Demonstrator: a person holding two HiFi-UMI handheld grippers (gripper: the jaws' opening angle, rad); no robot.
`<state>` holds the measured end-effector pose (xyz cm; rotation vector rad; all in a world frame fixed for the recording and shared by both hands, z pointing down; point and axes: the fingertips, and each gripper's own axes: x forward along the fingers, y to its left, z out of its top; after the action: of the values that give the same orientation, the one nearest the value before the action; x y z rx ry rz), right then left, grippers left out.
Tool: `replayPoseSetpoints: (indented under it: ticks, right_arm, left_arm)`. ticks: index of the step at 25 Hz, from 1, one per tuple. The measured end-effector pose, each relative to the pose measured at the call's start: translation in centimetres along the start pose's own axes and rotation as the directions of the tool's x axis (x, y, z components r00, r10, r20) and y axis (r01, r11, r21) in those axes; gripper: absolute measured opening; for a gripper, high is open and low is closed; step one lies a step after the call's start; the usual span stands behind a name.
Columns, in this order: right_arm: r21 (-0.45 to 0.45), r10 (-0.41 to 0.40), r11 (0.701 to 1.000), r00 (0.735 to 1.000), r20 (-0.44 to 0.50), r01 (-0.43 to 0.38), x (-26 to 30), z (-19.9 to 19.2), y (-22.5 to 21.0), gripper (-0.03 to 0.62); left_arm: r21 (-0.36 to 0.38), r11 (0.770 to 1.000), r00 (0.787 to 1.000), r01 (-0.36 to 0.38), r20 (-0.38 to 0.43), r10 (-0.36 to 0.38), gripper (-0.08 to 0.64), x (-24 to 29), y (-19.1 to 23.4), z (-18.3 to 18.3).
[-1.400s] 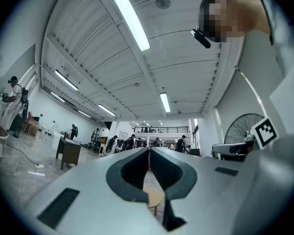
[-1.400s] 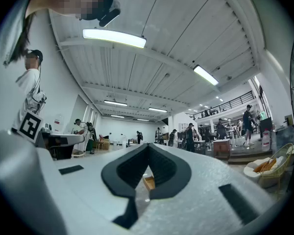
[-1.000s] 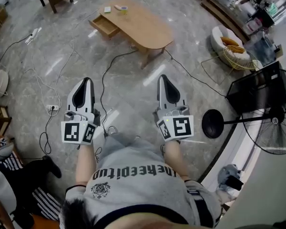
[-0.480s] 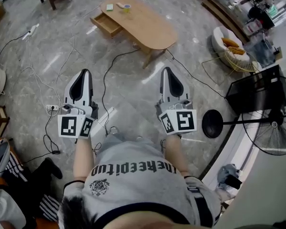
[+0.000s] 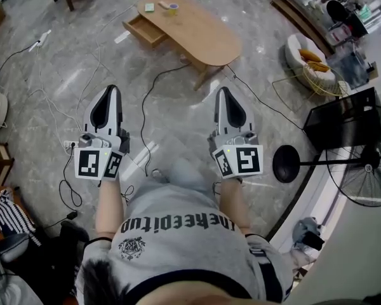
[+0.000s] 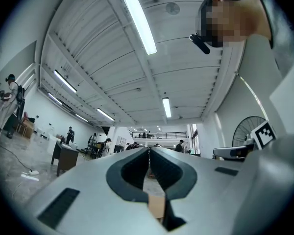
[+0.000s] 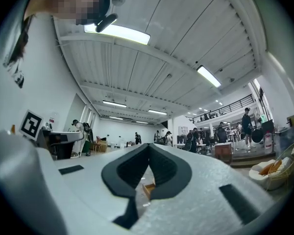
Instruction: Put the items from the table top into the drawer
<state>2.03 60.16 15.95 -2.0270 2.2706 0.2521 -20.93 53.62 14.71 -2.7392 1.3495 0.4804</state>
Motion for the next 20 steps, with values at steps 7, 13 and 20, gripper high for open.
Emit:
replayPoseSetpoints:
  ticks: [7, 13, 20]
  right_arm:
    - [0.001, 0.0, 1.0, 1.0, -0.011, 0.0, 4.8, -1.7, -1.5, -0.005]
    - [0.008, 0.015, 1.0, 1.0, -0.001, -0.015, 11.7, -2.9, -4.8, -0.005]
    - [0.008, 0.041, 0.999, 0.999, 0.011, -0.041, 20.2, -3.8, -9.0, -0.005]
  left_arm:
    - [-0.005, 1.0, 1.0, 0.002, -0.003, -0.002, 0.012, 3.9, 2.6, -1.7]
    - [0.024, 1.0, 1.0, -0.005, 0.005, 0.005, 0.012, 10.1, 4.8, -3.0]
    - [0.065, 0.998, 1.0, -0.012, 0.004, 0.012, 0.012, 18.2, 7.1, -4.7]
